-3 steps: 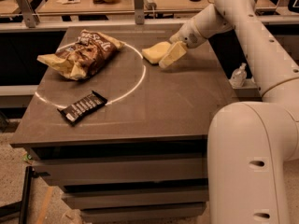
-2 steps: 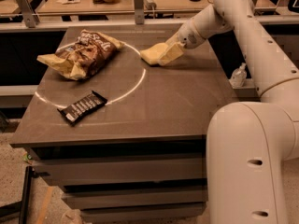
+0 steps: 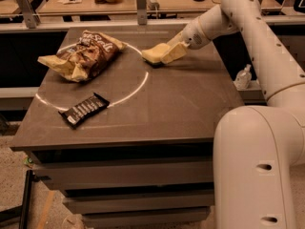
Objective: Move sponge near brown chip bag
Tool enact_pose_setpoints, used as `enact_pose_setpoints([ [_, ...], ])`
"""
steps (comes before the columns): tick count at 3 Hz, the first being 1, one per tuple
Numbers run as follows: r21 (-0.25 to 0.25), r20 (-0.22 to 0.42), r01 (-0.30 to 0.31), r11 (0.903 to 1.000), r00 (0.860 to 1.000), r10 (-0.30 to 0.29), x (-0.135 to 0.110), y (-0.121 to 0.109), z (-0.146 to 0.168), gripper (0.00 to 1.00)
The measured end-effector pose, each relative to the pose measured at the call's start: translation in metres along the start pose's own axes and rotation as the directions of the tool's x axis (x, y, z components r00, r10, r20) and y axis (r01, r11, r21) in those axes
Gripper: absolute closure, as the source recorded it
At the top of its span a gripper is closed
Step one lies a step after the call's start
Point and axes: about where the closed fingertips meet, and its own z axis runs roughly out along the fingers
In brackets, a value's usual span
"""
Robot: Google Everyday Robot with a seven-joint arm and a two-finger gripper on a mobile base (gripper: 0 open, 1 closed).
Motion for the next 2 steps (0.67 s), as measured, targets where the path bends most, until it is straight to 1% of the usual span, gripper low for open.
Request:
enact_pose_setpoints([
  [1,-0.008,0.111,0.066,0.9978,0.992,-0.065,-0.030,0.010,-0.018,1.00],
  [2,-0.037,0.229,0.178,0.9833,0.959,-0.166,-0.072,0.029,-0.023,1.00],
])
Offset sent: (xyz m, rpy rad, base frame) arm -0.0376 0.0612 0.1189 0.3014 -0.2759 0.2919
